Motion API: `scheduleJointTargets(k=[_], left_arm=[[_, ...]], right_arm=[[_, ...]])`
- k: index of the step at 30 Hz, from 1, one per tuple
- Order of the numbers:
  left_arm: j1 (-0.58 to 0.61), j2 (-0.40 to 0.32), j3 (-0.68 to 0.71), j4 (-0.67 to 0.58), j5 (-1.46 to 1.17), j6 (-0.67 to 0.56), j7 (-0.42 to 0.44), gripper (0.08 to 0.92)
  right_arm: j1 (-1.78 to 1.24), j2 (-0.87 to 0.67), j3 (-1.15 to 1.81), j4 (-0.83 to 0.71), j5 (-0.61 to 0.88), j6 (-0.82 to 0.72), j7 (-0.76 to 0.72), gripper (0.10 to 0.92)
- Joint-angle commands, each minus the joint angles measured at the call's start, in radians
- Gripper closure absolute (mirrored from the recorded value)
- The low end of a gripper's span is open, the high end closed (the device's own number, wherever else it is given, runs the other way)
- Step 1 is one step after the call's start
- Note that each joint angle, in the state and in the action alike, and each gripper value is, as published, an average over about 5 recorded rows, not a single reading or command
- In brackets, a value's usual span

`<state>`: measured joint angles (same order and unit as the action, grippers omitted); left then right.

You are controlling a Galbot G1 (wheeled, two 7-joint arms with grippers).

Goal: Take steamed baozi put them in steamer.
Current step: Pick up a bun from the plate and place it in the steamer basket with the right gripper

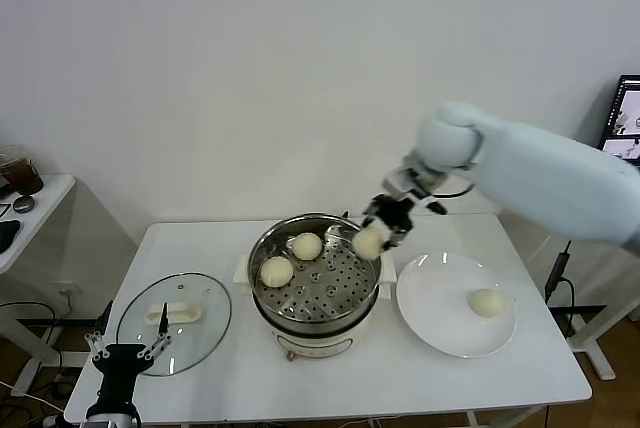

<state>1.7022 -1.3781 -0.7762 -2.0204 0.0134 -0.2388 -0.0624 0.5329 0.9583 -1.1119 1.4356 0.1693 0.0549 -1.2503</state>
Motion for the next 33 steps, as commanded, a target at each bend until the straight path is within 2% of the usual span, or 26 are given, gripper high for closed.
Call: scheduleJointTargets(k=[1, 11, 22, 33], left_arm=[[0.0, -0.002, -0.008, -0.002, 0.0, 0.001, 0.0, 0.177], [0.001, -0.003, -0.031, 0.0, -0.006, -0.001, -0.001, 0.177], [-0.011, -0.002, -0.034, 0.015, -0.005, -0.001, -0.001, 0.177], [-0.02, 0.001, -0.031, 0.023, -0.004, 0.001, 0.0, 0.177]], right_arm=[[0.048, 0.32, -0.159, -0.06, -0.025, 0.203, 0.069, 0.501], [-0.055, 0.387, -0.199, -0.146, -0.235, 0.327, 0.057, 0.499], [-0.073, 0.391, -0.204, -0.15, -0.252, 0.368, 0.055, 0.467], [0.015, 0.298, -0.164, -0.101, -0.145, 0.322, 0.016, 0.217]])
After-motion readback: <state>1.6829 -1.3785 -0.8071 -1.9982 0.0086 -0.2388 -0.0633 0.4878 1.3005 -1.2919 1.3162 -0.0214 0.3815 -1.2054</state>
